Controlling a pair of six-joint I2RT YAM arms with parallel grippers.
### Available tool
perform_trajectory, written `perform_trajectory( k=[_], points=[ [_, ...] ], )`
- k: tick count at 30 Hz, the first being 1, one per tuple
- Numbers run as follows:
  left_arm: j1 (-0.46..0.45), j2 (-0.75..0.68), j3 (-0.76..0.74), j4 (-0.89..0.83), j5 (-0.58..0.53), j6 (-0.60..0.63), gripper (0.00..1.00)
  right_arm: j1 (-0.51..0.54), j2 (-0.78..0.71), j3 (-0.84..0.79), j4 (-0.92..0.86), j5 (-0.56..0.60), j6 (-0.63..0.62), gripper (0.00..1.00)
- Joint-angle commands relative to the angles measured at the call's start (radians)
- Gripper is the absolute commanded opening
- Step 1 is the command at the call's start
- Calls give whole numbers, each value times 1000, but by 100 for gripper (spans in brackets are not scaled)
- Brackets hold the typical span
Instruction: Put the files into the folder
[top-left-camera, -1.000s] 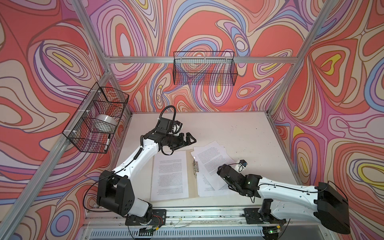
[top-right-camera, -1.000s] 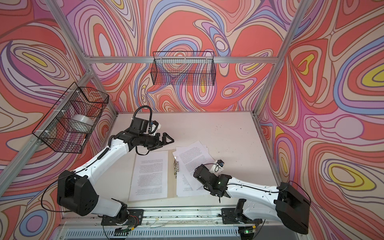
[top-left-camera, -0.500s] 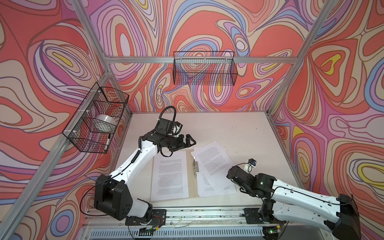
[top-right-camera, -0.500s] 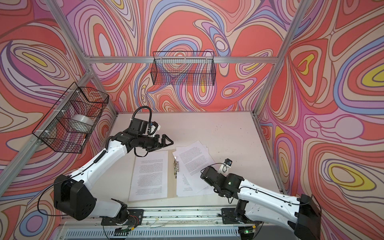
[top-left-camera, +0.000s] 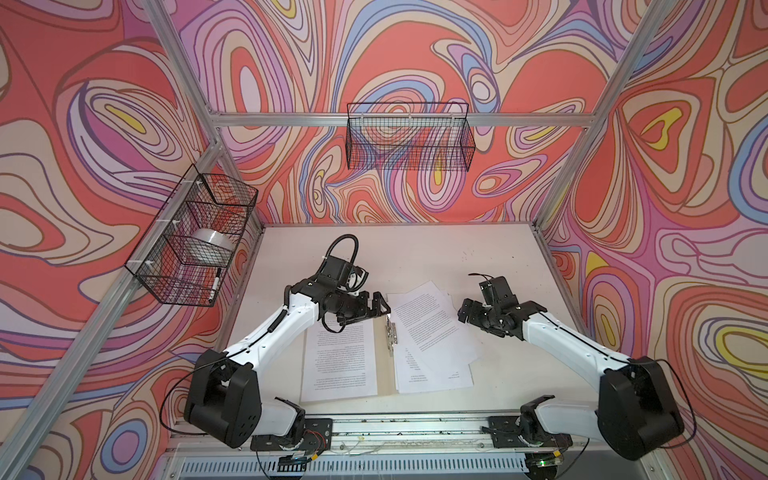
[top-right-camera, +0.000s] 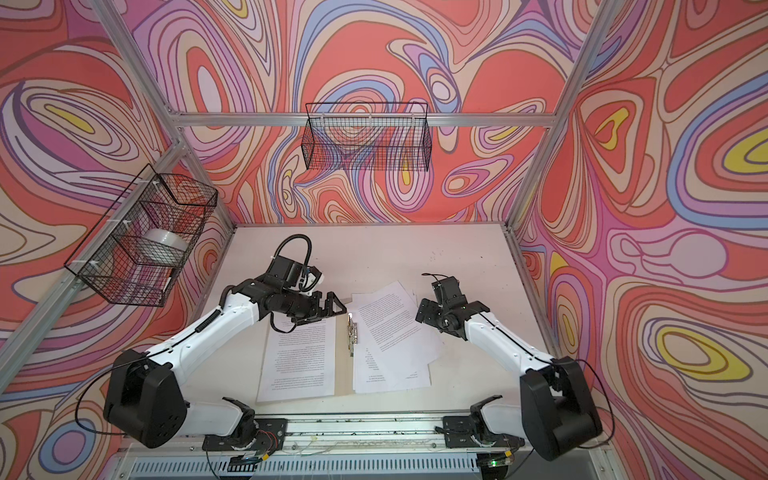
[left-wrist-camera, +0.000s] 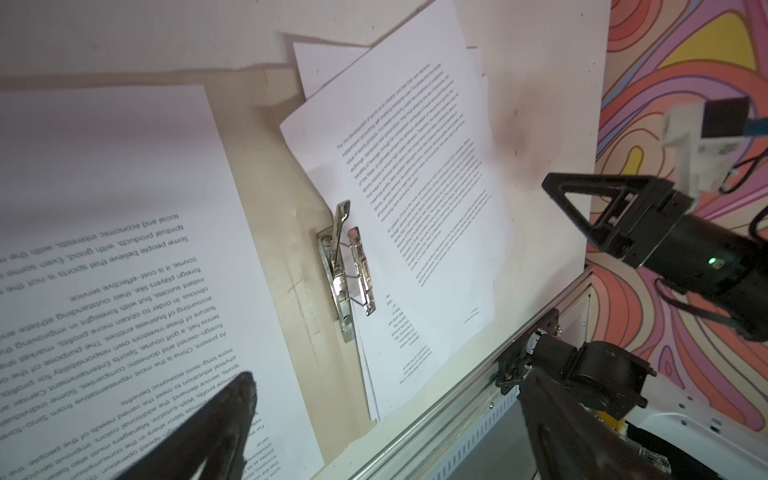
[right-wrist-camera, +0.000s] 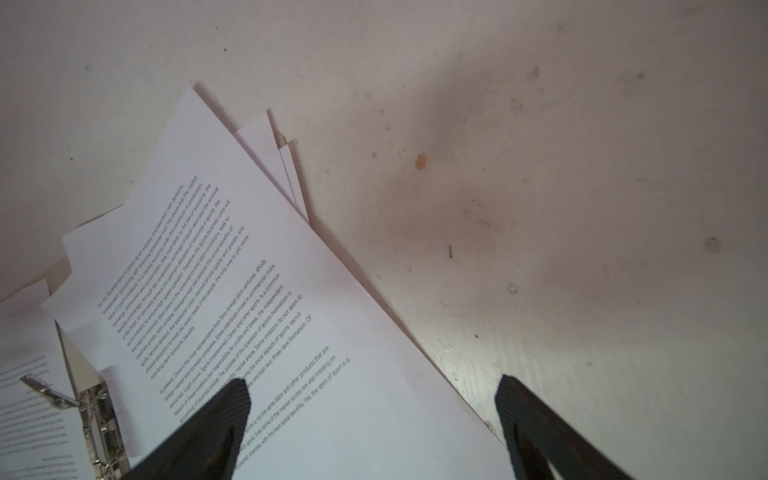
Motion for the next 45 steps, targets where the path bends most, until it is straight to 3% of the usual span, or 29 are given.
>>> perform_trajectory(
  k=[1, 7, 13, 30, 45],
  points=[
    [-25, -21, -66, 11, -1, -20, 100, -34, 102, 35, 145, -171, -147, 98],
    [-105, -18, -169, 75, 19, -30, 100, -78, 233, 37, 227, -243, -167, 98],
    [-166, 29, -204, 160, 66, -42, 100, -76, 248, 15, 231, -306, -167, 98],
    [-192, 160, -211, 267, 102, -74, 100, -76, 238, 44, 69, -444, -203, 98],
    [-192, 180, -205, 283, 108, -84, 100, -72, 110, -24, -18, -499, -177, 98]
  ],
)
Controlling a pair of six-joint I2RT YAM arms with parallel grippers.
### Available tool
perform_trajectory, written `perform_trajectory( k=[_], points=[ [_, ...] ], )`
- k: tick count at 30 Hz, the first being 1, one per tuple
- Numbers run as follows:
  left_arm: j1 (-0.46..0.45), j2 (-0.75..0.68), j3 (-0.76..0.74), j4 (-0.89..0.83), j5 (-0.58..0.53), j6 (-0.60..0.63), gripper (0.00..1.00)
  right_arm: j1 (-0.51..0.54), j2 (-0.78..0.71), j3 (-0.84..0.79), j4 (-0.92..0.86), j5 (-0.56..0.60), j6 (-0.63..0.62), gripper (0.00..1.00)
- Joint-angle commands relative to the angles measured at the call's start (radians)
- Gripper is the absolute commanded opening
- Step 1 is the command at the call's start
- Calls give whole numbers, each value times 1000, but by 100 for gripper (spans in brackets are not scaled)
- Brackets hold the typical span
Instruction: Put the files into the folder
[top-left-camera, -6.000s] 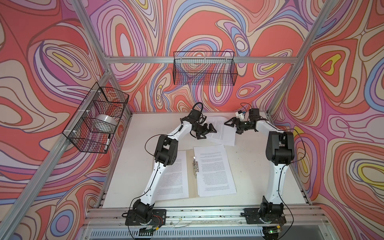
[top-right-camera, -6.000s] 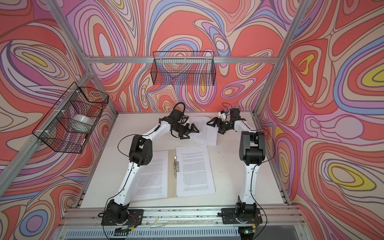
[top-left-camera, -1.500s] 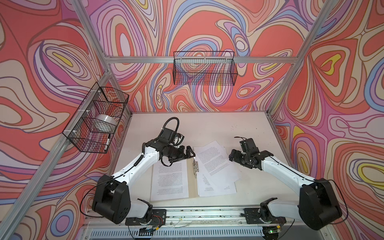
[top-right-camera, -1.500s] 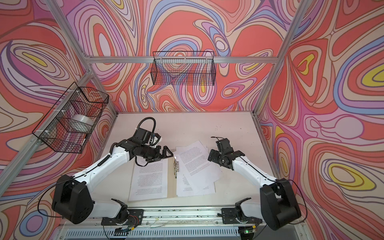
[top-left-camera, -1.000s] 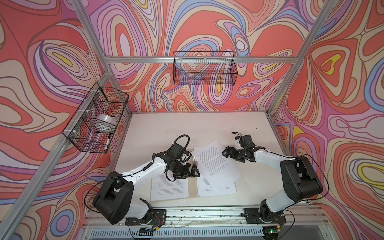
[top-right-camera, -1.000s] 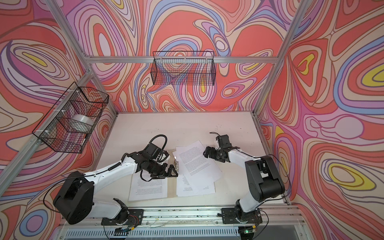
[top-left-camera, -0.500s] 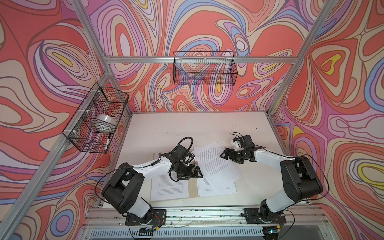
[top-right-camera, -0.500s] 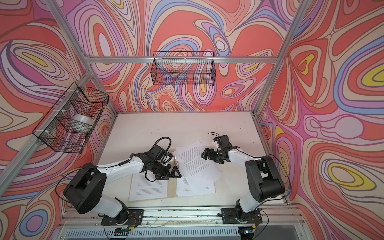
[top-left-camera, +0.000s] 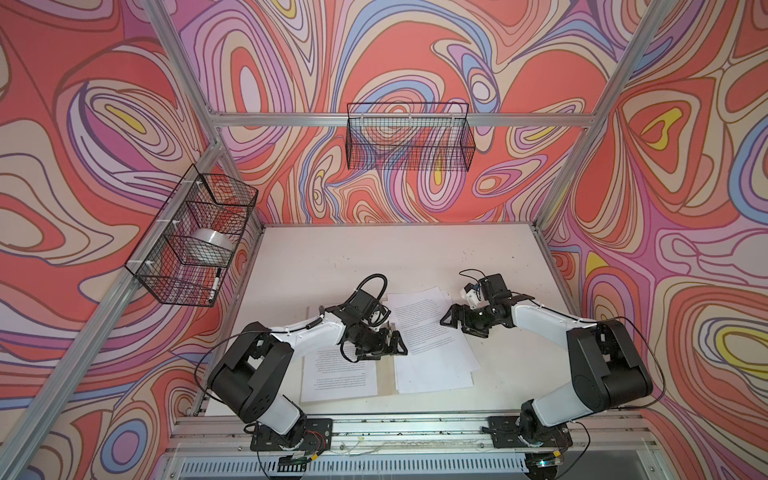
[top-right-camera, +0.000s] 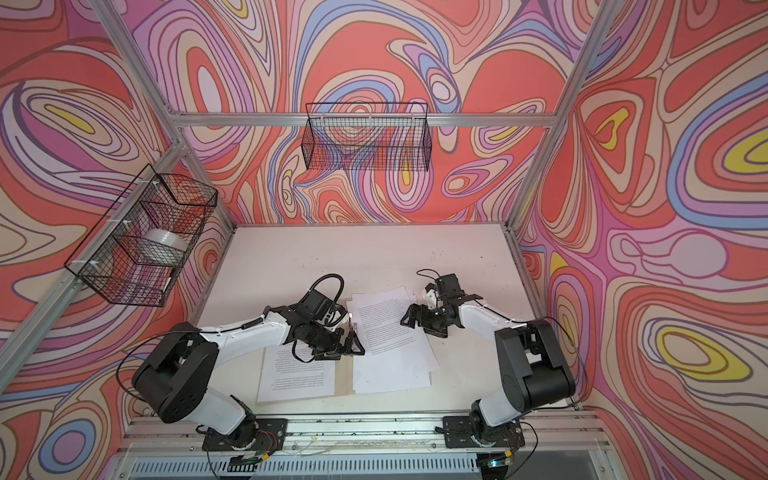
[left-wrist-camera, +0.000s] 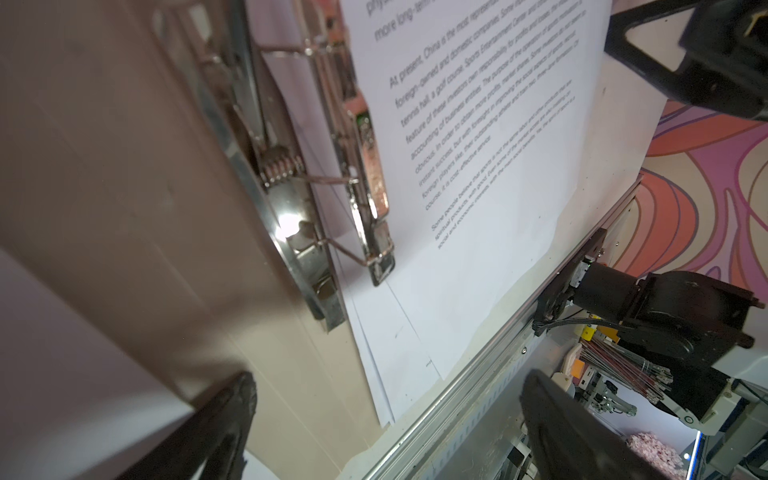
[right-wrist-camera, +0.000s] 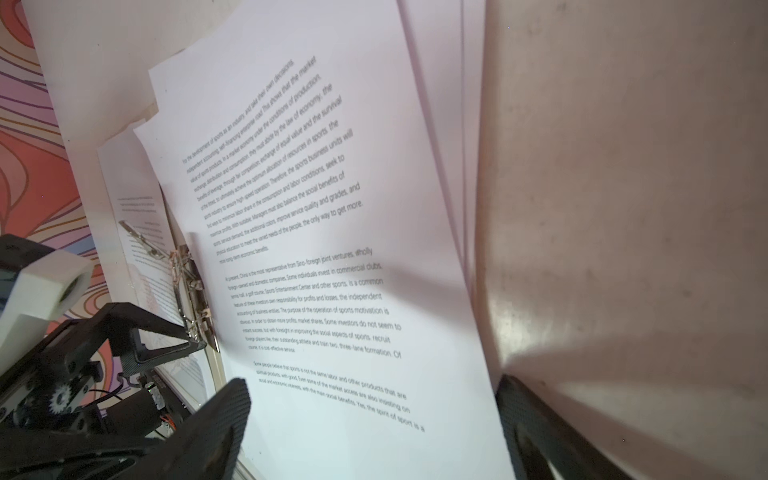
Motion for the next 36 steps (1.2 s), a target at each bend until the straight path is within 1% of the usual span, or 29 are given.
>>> perform_trajectory(
  k=[1, 5, 17, 19, 20, 23, 26, 31, 33, 36],
  points=[
    [-4, 22, 6, 16, 10, -6, 100, 3, -53, -38, -27, -22, 25, 98],
    [-3, 43, 9, 30, 23, -10, 100, 21, -88, -73, 0, -43, 74, 98],
    [-4, 53, 15, 33, 25, -12, 100, 125, -85, -72, 45, 5, 194, 98],
    [-4, 50, 17, 30, 21, -13, 100, 146, -87, -69, 20, 39, 206, 98],
    [-4, 50, 16, 31, 23, -15, 100, 156, -92, -64, -3, 80, 204, 98],
    [-4, 52, 16, 34, 21, -18, 100, 162, -121, -62, -44, 145, 211, 98],
    [-5, 55, 18, 41, 25, -23, 100, 161, -133, -69, -43, 158, 217, 98],
    [-4, 56, 28, 43, 24, -33, 100, 162, -132, -32, -45, 168, 205, 98],
    [-4, 52, 34, 29, 11, -30, 100, 162, -153, -7, -75, 201, 203, 98],
    [-5, 53, 49, 5, -23, -25, 100, 156, -162, 16, -113, 286, 188, 98]
  ],
)
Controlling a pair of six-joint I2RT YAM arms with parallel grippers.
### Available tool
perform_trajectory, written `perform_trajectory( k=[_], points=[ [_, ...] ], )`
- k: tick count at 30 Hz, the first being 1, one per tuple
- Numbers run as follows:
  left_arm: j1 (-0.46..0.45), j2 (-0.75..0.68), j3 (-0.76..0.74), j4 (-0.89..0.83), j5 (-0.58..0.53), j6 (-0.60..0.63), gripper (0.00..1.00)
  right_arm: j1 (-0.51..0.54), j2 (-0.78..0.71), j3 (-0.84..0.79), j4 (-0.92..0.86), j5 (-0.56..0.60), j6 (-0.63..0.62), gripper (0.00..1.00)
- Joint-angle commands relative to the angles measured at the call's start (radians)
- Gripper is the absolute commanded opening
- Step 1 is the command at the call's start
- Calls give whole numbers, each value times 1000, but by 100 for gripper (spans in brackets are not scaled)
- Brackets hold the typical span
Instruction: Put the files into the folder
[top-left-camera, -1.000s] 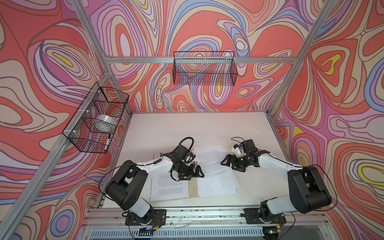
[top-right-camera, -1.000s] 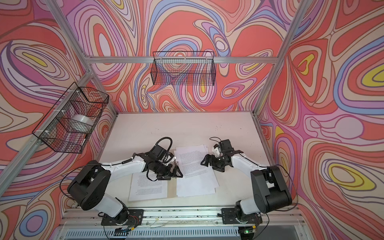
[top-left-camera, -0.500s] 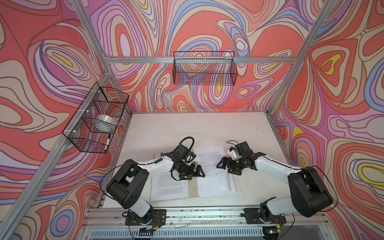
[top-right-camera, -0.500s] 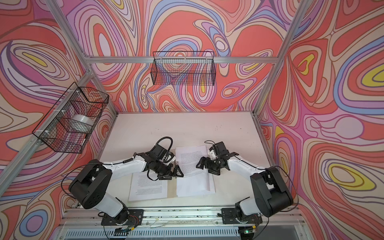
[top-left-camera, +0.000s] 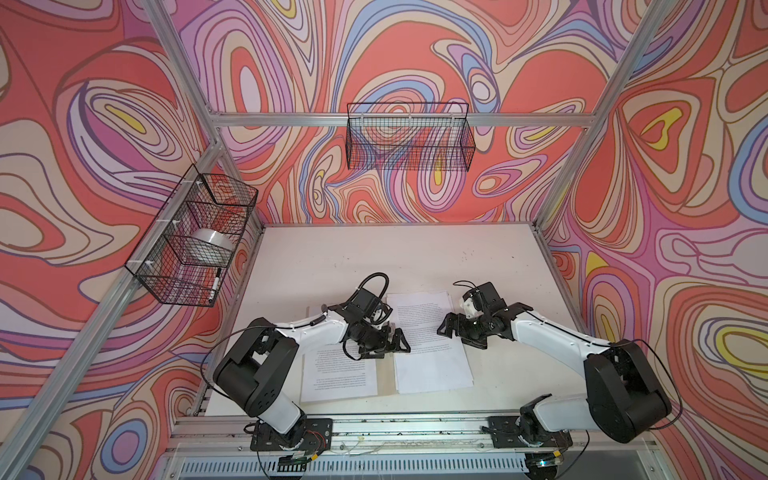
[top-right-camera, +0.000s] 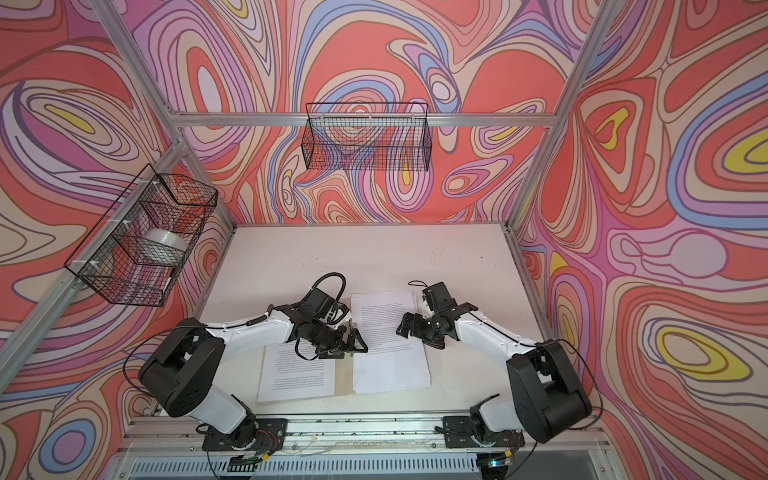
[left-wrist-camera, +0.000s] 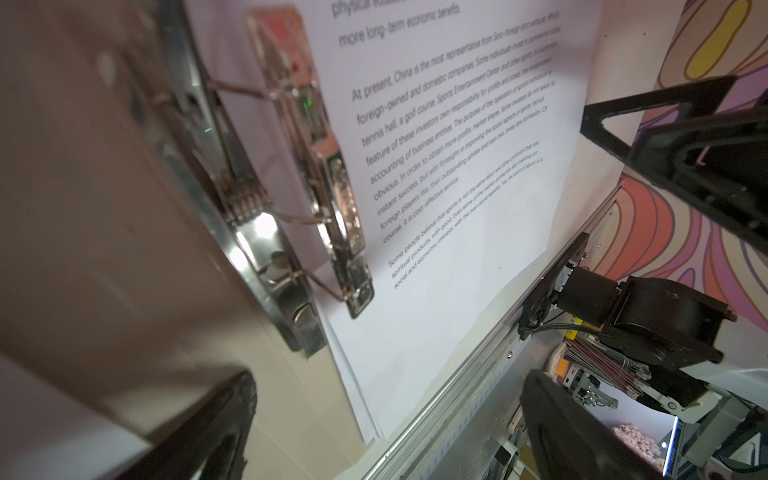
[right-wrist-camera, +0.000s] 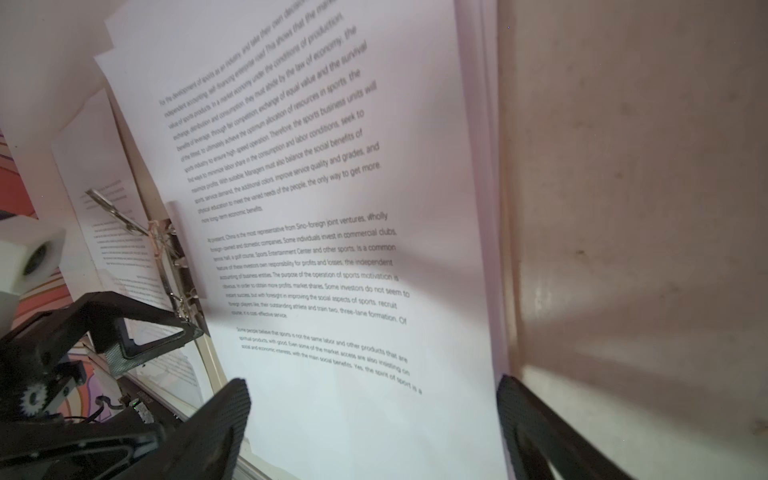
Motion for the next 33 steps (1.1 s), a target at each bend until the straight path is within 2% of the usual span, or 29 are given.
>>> perform_trajectory(
  k=[1, 15, 19, 21, 25, 33],
  points=[
    [-5, 21, 33, -40, -52, 0, 100, -5, -21, 40, -48, 112, -25, 98],
    [-32, 134, 135, -48, -78, -2, 100, -47, 153, 48, 124, 49, -20, 98],
    [-56, 187, 189, -44, -74, -7, 100, -135, 165, 34, 187, -2, -19, 98],
    [-73, 222, 230, -38, -79, -11, 100, -165, 173, 54, 186, 8, -42, 98],
    [-91, 322, 334, -26, -93, -31, 100, -256, 228, 92, 200, -50, -61, 98],
    [-99, 497, 562, -48, -94, -34, 100, -418, 299, 110, 255, -65, -56, 98]
  ],
)
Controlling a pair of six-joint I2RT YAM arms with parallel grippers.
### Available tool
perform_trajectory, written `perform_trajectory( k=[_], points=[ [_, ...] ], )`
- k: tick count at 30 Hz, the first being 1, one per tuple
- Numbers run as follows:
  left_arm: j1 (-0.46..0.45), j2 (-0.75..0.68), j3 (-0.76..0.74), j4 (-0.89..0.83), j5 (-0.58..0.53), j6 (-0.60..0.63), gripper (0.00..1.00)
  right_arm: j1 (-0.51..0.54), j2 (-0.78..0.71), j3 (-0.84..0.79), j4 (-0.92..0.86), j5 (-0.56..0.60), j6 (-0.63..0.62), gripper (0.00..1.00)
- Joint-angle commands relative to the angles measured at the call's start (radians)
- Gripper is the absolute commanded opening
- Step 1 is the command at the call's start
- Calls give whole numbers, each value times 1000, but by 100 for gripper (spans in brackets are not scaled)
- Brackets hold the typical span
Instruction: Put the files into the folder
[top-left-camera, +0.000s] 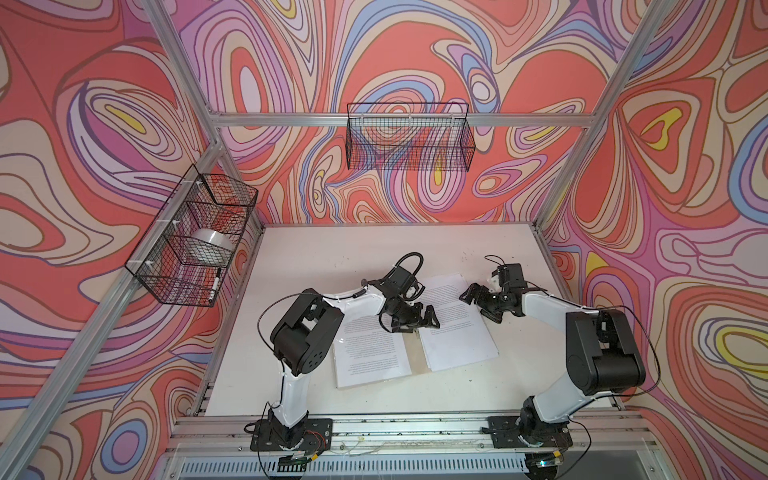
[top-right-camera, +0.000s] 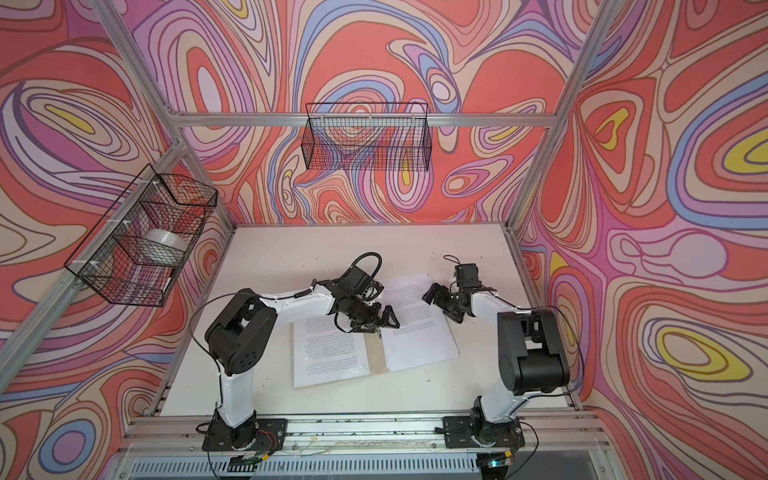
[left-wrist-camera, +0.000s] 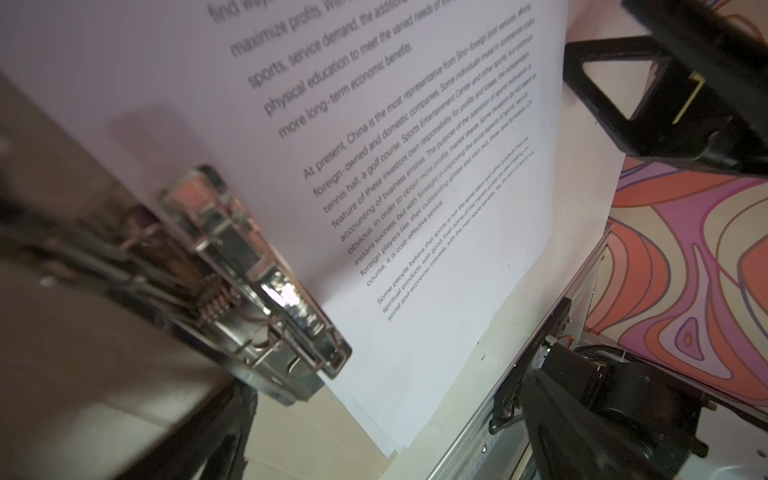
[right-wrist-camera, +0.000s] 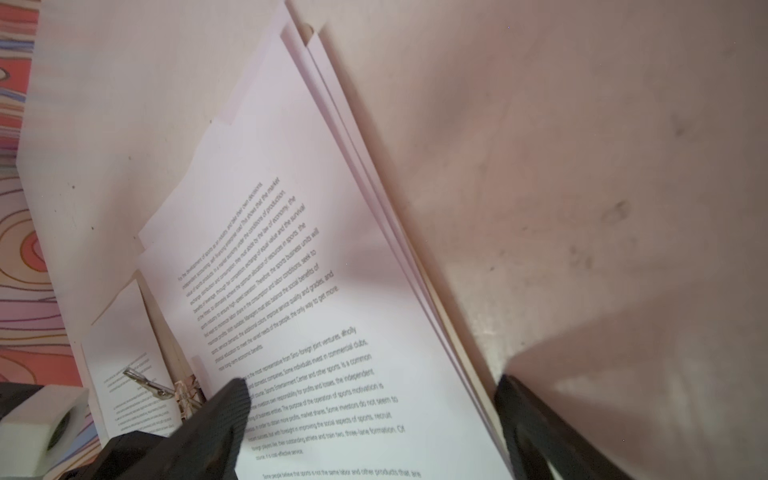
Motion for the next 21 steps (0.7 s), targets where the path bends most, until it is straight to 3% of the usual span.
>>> perform_trajectory(
  k=[1, 11, 17, 21],
  points=[
    [-12, 97, 66, -34, -41, 1, 100, -58, 44, 7, 14, -27, -11, 98],
    [-19, 189, 310, -172, -50, 44, 100, -86, 29, 68, -18, 33, -29, 98],
    [0, 33, 302, -205, -47, 31, 100, -85, -76, 112, -74, 123, -64, 98],
    [24, -100, 249, -179, -4, 0, 100, -41, -99, 170, -86, 88, -104, 98]
  ],
)
